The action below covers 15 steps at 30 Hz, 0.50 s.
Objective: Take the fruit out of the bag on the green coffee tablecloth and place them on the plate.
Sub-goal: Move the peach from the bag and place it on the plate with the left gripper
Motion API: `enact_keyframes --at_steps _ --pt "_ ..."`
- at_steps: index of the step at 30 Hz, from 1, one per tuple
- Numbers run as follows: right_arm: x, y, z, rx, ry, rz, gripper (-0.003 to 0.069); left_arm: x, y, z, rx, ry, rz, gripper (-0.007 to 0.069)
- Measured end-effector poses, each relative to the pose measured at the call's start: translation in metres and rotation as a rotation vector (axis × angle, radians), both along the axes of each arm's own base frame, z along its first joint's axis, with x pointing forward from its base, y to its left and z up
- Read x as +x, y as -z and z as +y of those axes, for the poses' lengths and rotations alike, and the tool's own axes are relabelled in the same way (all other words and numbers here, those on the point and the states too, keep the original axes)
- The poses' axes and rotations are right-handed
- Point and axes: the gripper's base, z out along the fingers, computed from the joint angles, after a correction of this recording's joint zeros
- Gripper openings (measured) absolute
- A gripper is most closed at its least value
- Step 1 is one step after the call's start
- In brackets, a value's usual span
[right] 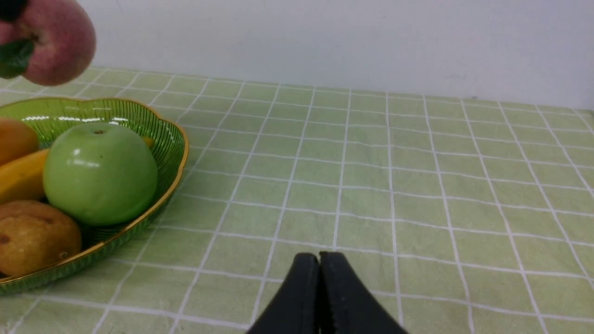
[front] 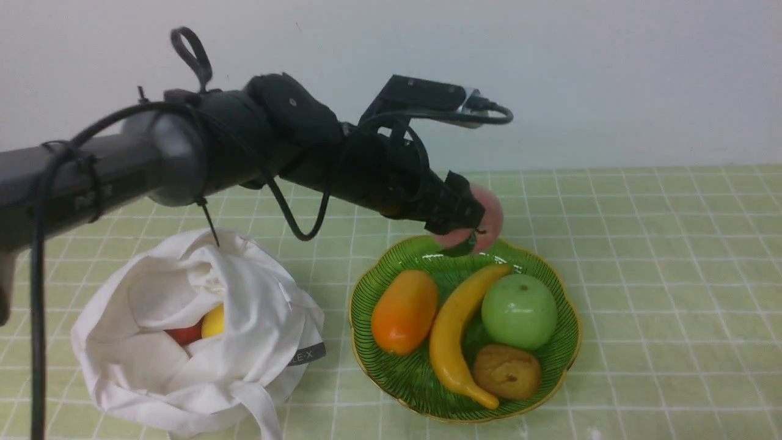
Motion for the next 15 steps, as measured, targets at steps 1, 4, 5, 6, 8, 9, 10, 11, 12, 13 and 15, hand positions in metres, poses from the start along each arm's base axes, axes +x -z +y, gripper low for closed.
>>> enact_keyframes --at_steps 1,4,5,6,8,9,10,11,12,13,15 --pt "0.0 0.0 0.0 0.0 0.0 0.0 -0.0014 0.003 0.007 0.0 0.007 -0.016 -0.003 0.0504" --pt "0.0 0.0 0.0 0.0 0.0 0.0 -0.0014 0.009 0.02 -0.001 0.021 -0.036 0.005 0.0504" --pt "0.0 0.0 0.0 0.0 0.0 0.0 -0.0014 0.009 0.023 -0.001 0.024 -0.038 0.01 0.0504" --pt "0.0 0.0 0.0 0.0 0.0 0.0 -0.0014 0.009 0.024 -0.001 0.025 -0.038 0.011 0.0504" --pt "0.0 0.0 0.0 0.0 0.0 0.0 -0.0014 0.011 0.034 -0.002 0.034 -0.037 0.032 0.0521" --pt "0.0 0.0 0.0 0.0 0.0 0.0 -0.0014 0.011 0.036 -0.002 0.036 -0.036 0.038 0.0535" --pt "0.0 0.0 0.0 0.0 0.0 0.0 -0.0014 0.011 0.037 -0.002 0.036 -0.035 0.041 0.0559" --pt "0.0 0.0 0.0 0.0 0.0 0.0 -0.0014 0.011 0.038 -0.003 0.037 -0.033 0.044 0.058" --pt "0.0 0.0 0.0 0.0 0.0 0.0 -0.0014 0.011 0.038 -0.003 0.036 -0.033 0.045 0.0618" --pt "0.0 0.0 0.0 0.0 0.0 0.0 -0.0014 0.011 0.037 -0.003 0.034 -0.034 0.043 0.0645" --pt "0.0 0.0 0.0 0.0 0.0 0.0 -0.0014 0.01 0.034 -0.003 0.031 -0.033 0.039 0.0671"
